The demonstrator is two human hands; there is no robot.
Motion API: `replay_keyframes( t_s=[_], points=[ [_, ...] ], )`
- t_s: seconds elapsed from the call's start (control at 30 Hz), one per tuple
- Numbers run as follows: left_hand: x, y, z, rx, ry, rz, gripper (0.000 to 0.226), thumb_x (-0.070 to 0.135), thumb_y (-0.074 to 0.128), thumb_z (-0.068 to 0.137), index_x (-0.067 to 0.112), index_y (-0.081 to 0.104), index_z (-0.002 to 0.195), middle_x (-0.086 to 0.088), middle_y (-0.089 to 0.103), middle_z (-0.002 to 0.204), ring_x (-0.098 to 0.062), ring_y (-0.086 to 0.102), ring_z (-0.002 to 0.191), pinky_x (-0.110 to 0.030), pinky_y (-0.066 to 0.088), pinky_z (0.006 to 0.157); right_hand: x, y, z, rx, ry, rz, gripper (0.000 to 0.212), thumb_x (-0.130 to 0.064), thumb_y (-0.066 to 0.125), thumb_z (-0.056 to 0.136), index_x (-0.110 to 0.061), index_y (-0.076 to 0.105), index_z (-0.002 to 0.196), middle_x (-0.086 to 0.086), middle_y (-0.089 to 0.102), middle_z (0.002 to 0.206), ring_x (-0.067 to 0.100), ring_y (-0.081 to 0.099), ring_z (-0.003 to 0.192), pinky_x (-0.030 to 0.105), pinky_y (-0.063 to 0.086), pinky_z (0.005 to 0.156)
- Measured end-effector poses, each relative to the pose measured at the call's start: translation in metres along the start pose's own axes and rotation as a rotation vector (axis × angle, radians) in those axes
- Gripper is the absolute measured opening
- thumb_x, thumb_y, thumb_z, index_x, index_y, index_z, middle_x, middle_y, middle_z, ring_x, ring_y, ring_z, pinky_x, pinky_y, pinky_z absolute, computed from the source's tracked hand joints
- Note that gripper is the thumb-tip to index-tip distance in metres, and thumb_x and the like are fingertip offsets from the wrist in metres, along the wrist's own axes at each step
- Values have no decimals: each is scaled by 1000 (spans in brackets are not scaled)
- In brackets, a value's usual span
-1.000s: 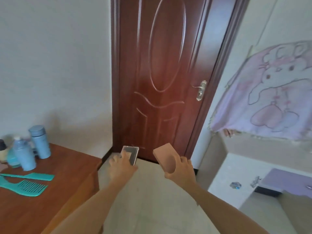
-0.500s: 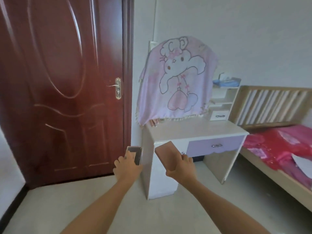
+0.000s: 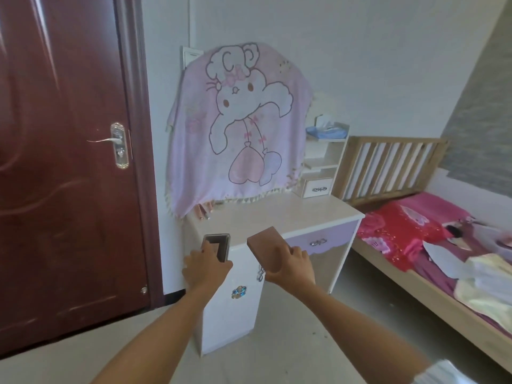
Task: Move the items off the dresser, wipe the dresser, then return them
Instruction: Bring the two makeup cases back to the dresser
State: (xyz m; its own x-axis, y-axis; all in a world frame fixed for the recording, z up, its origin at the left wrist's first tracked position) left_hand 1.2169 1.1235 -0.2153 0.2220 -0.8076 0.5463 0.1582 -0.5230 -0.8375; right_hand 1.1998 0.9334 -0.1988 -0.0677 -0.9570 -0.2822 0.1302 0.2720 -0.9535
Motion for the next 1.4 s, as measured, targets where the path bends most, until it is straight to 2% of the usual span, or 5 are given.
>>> replay_keyframes(
  t_s=[0.2, 0.47, 0.83, 1.03, 1.4],
  points=[
    [9, 27, 85, -35, -33, 27, 66, 43, 59, 80, 14, 31, 132, -13, 48, 123, -31, 43, 115, -39, 43, 91, 2, 22, 80, -67, 30, -4, 66, -42, 64, 74, -16, 37, 128, 11, 43, 122, 30, 40, 110, 32, 36, 89],
    [46, 95, 147, -124, -62, 112, 66, 44, 57, 83, 14, 28, 134, -13, 45, 127, -29, 43, 116, -37, 43, 92, 57, 66, 151, -185, 83, 39, 63, -41, 63, 73, -17, 38, 126, 10, 43, 120, 29, 39, 109, 31, 37, 86],
    [146, 165, 242, -83, -240, 75, 74, 44, 58, 82, 13, 23, 139, -15, 40, 131, -33, 37, 122, -39, 38, 96, 135, 76, 317, -213, -69, 33, 63, -43, 63, 73, -17, 38, 125, 9, 48, 113, 25, 43, 96, 30, 39, 83],
    [150, 187, 280, -79, -359, 85, 72, 43, 58, 81, 14, 24, 138, -14, 41, 131, -31, 37, 122, -38, 39, 95, 137, 95, 385, -291, -121, 53, 64, -45, 62, 75, -17, 38, 127, 10, 48, 115, 27, 47, 103, 30, 40, 88],
    [123, 236, 399, -126, -397, 110, 64, 44, 56, 81, 15, 32, 133, -11, 45, 125, -27, 41, 117, -34, 43, 89, 95, 167, 492, -451, -95, 83, 61, -44, 61, 73, -19, 39, 124, 8, 47, 116, 27, 45, 106, 30, 42, 88]
  ],
)
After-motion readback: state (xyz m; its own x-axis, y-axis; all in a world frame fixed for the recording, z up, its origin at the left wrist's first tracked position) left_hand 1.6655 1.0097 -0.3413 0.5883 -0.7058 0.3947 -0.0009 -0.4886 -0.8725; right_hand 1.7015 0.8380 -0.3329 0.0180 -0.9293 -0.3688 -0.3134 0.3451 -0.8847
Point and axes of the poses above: each hand's wrist, its own z-axis towards the middle knuckle, its own y-axis out of the palm, x = y × z, the point moved 4 cm from there along z, towards the middle knuckle
